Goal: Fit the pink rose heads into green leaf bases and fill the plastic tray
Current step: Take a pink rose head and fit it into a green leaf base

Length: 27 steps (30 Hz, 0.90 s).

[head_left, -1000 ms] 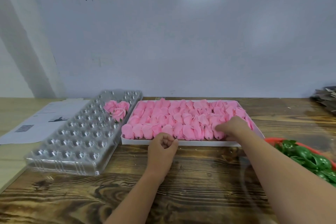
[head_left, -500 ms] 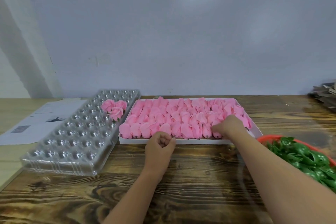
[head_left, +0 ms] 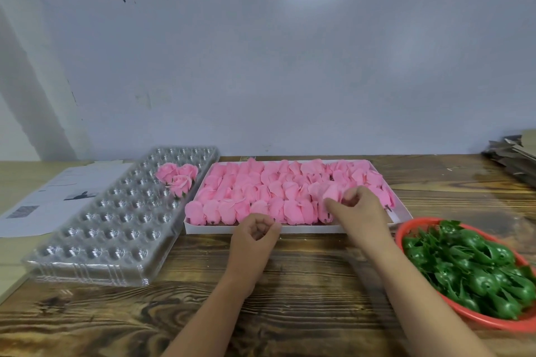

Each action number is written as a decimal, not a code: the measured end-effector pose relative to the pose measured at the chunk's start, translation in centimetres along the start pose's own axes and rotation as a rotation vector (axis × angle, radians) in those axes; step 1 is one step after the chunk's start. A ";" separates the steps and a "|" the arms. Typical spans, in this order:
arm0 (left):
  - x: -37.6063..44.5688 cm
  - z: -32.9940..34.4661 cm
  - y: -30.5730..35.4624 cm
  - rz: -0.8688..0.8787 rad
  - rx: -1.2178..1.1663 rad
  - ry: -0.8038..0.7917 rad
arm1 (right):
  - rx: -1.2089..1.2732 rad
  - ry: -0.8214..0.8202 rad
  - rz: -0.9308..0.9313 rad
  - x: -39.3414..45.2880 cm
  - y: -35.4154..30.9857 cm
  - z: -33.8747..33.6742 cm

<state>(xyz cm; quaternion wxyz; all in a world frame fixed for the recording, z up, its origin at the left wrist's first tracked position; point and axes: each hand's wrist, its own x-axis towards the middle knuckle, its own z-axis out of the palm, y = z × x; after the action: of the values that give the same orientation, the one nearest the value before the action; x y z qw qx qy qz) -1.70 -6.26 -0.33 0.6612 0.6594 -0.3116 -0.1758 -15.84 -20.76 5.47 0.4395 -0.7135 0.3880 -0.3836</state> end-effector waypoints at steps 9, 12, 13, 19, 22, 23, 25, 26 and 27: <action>-1.4 0.2 1.9 0.083 0.102 -0.408 | 0.111 -0.174 -0.201 -5.1 3.1 2.2; -1.6 0.0 2.2 0.098 0.047 -0.415 | 0.185 -0.197 -0.197 -5.5 3.8 2.9; -1.6 -0.1 2.3 0.096 0.044 -0.414 | 0.202 -0.209 -0.195 -5.6 3.9 3.1; -1.5 -0.1 2.2 0.098 0.029 -0.402 | 0.394 -0.257 -0.118 -5.6 4.1 3.4; -1.5 -0.1 2.2 0.083 0.027 -0.406 | 0.477 -0.244 -0.075 -5.8 4.0 3.4; -1.5 -0.1 2.2 0.082 0.023 -0.411 | 0.481 -0.235 -0.062 -5.8 3.9 3.3; -1.5 -0.2 2.2 0.083 0.009 -0.420 | 0.474 -0.224 -0.038 -5.8 3.8 3.1; -1.5 -0.2 2.2 0.079 0.006 -0.423 | 0.481 -0.226 -0.028 -5.8 3.7 3.1; -1.5 -0.2 2.2 0.074 0.008 -0.421 | 0.493 -0.233 -0.019 -5.8 3.6 3.0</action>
<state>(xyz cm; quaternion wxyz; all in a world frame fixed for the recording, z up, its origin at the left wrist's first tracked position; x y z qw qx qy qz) -3.10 -5.03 1.59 0.5850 0.5989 -0.4674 -0.2841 -16.35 -15.70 0.02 0.6381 -0.6277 0.2231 -0.3860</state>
